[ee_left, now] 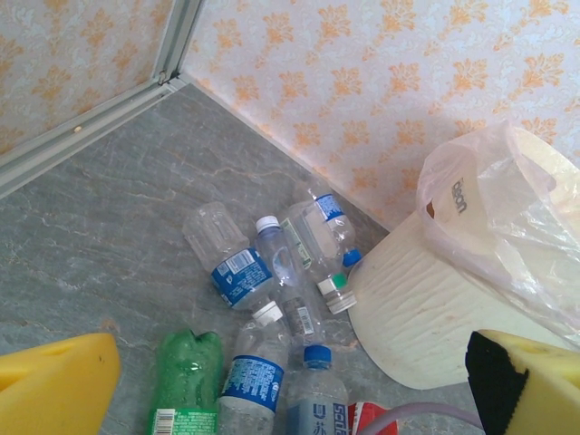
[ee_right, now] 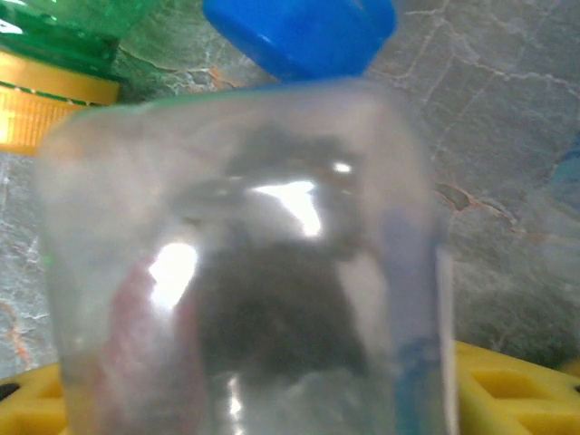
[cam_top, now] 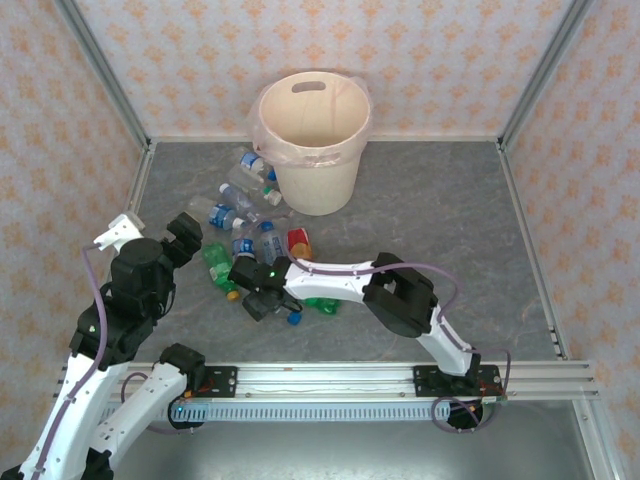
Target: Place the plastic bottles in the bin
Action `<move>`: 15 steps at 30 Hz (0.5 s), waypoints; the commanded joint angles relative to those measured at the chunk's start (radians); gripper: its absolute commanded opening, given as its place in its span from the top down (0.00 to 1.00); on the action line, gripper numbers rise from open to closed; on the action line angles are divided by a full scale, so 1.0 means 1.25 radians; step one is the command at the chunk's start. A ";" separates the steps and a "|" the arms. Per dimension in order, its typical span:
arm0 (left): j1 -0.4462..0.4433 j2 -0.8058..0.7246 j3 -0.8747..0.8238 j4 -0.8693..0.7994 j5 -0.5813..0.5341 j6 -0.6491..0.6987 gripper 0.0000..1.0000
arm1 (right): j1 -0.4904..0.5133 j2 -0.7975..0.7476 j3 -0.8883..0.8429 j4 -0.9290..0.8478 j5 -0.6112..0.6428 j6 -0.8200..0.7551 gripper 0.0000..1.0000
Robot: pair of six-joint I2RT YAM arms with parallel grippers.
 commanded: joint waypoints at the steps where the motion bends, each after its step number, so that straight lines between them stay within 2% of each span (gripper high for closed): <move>1: 0.005 -0.009 0.020 -0.015 -0.003 0.007 0.01 | 0.005 0.003 0.034 -0.030 0.013 -0.010 0.40; 5: 0.005 -0.010 0.021 -0.014 -0.001 0.007 0.01 | 0.006 -0.027 0.039 -0.029 0.022 -0.008 0.47; 15: 0.005 0.009 0.023 0.031 0.009 0.019 0.01 | 0.007 -0.122 0.054 -0.033 0.069 0.015 0.48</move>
